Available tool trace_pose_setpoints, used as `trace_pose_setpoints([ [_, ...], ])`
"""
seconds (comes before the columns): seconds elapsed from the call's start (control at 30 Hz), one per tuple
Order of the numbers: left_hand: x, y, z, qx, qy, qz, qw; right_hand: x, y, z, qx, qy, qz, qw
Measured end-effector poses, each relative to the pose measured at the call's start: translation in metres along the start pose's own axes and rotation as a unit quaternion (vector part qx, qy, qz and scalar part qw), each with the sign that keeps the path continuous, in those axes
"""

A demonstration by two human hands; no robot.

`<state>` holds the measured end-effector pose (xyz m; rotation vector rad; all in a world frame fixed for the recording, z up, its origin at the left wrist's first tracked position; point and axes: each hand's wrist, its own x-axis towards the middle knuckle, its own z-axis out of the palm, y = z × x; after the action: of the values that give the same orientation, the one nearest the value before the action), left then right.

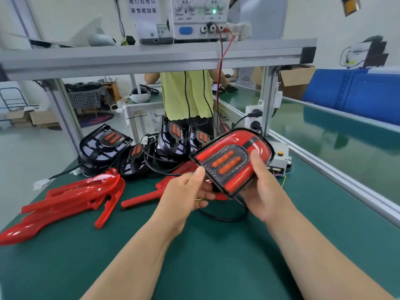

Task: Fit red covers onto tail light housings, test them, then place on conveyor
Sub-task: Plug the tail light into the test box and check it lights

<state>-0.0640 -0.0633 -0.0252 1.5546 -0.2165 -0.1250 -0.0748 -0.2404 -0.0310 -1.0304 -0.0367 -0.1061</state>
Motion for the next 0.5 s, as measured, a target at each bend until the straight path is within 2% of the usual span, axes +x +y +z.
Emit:
trace_pose_setpoints([
  [0.07, 0.007, 0.002, -0.014, 0.116, 0.105, 0.041, 0.987, 0.001, -0.003, -0.013, 0.054, 0.022, 0.016, 0.998],
  [0.13, 0.011, 0.0, -0.024, 0.239, 0.186, 0.049, 0.952, 0.002, -0.009, -0.023, 0.07, 0.034, 0.018, 0.997],
  [0.23, 0.009, -0.008, -0.018, 0.378, 0.146, 0.002, 0.914, 0.0, -0.013, -0.026, 0.051, 0.043, 0.018, 0.998],
  [0.33, 0.008, -0.012, -0.009, 0.391, 0.116, -0.049, 0.912, -0.003, -0.011, -0.024, 0.026, 0.041, 0.016, 0.999],
  [0.5, 0.002, -0.01, 0.003, 0.415, 0.117, -0.079, 0.899, -0.008, -0.01, -0.017, -0.021, 0.019, 0.019, 0.999],
])
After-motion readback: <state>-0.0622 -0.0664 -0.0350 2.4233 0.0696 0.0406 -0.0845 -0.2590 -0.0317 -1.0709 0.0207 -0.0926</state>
